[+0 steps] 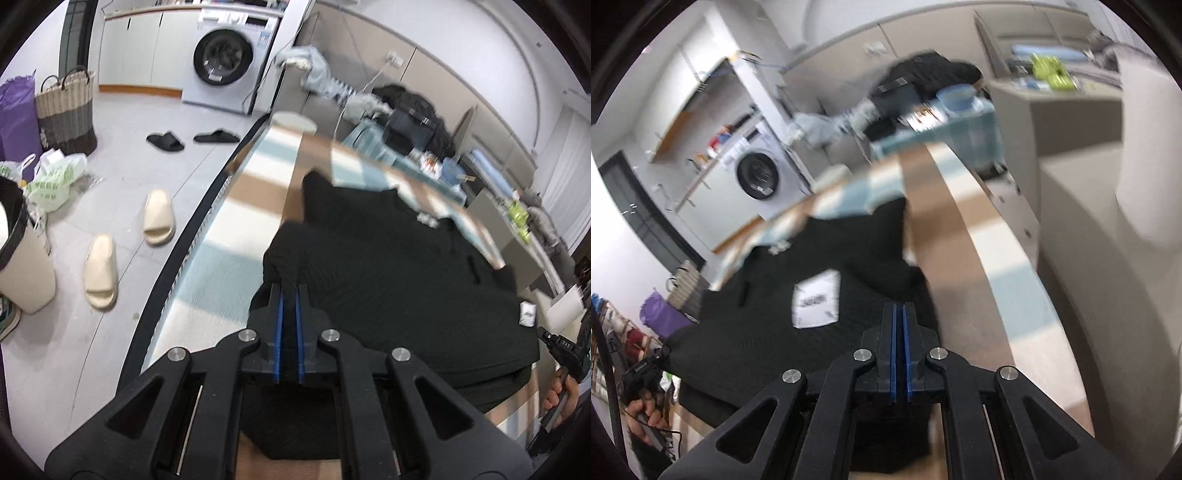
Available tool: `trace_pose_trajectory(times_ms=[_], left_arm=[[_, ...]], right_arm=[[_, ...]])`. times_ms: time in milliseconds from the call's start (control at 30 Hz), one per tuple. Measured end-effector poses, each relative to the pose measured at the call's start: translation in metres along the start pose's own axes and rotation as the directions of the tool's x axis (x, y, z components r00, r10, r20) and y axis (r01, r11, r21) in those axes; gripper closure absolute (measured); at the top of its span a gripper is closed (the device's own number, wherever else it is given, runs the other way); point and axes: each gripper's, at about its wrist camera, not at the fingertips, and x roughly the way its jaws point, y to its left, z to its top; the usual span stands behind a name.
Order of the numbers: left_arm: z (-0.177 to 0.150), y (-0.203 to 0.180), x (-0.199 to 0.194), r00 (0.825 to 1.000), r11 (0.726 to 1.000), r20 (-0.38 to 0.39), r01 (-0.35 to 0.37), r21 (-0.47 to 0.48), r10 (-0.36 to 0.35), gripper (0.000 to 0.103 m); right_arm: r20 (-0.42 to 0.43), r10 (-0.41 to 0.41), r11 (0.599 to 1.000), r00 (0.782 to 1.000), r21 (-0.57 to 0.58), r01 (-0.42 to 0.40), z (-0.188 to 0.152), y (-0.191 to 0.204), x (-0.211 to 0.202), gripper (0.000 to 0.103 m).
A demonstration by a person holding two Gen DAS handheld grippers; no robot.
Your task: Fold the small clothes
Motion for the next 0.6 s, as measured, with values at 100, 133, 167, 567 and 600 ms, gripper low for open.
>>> trace_pose_trajectory(times_ms=[100, 133, 167, 567, 600], left_arm=[[-0.014, 0.007, 0.009, 0.999, 0.999, -0.033, 0.014, -0.044, -0.016, 0.099], [-0.017, 0.009, 0.009, 0.999, 0.999, -0.04, 0.016, -0.052, -0.018, 0.096], [-0.021, 0.009, 0.008, 0.999, 0.999, -0.042, 0.016, -0.052, -0.018, 0.093], [-0.068, 0.001, -0.031, 0.994, 0.997, -0.093, -0.046, 0.059, 0.052, 0.056], [-0.07, 0.0, -0.03, 0.993, 0.996, -0.102, -0.048, 0.07, 0.055, 0.056]], right_arm=[[-0.044, -0.022, 0.999, 0.999, 0.034, 0.024, -0.011, -0.016, 0.007, 0.099], [-0.053, -0.006, 0.999, 0.999, 0.04, 0.008, -0.014, -0.019, 0.006, 0.096], [-0.062, 0.027, 0.999, 0.998, 0.038, -0.024, -0.018, -0.021, 0.003, 0.091], [-0.116, 0.149, 0.987, 0.982, -0.048, -0.155, -0.062, -0.019, -0.037, 0.064], [-0.122, 0.167, 0.982, 0.978, -0.066, -0.176, -0.064, -0.015, -0.037, 0.062]])
